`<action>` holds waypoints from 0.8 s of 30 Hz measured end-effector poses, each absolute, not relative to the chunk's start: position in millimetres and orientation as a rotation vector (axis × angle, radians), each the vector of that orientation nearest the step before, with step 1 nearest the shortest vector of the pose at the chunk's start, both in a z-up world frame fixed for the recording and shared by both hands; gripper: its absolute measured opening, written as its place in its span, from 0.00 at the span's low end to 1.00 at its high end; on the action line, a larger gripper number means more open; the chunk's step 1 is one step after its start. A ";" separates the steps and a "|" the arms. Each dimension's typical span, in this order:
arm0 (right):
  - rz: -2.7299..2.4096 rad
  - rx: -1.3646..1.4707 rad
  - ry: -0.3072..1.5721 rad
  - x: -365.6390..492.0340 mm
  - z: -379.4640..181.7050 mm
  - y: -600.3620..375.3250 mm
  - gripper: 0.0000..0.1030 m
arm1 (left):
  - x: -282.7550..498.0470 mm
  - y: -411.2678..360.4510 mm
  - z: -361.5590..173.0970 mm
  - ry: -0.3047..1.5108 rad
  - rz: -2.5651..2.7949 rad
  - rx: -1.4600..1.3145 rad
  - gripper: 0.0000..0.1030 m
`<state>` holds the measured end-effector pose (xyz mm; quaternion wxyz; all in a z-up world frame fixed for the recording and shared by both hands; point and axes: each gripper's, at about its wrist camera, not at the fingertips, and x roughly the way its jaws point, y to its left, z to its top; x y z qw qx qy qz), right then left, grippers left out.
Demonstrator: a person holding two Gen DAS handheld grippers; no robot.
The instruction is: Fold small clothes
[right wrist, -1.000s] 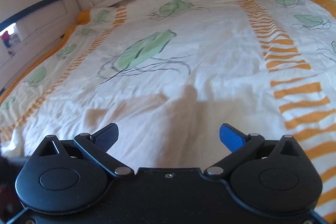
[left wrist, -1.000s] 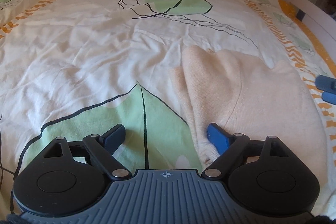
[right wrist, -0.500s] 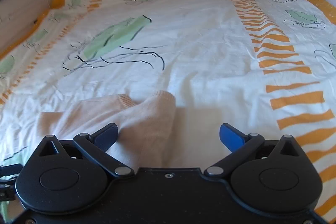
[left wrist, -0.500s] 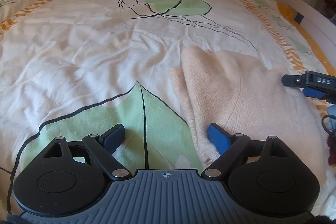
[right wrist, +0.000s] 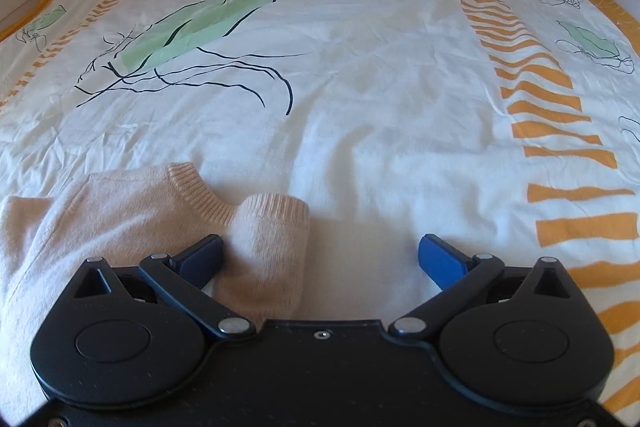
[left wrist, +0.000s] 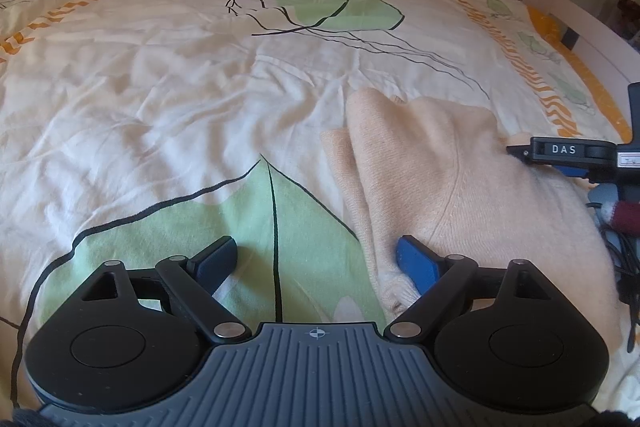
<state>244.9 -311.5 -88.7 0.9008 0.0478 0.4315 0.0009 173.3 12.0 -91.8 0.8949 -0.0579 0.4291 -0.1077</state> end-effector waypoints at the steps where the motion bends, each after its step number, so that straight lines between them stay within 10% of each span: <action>1: 0.007 0.098 0.885 243.6 -86.5 -312.4 1.00 | 173.6 12.0 -91.7 0.890 -0.223 -0.123 0.86; 24: 0.139 0.367 0.730 68.2 -5.0 -294.8 1.00 | 104.3 -4.3 -24.7 0.787 -0.255 -0.120 0.86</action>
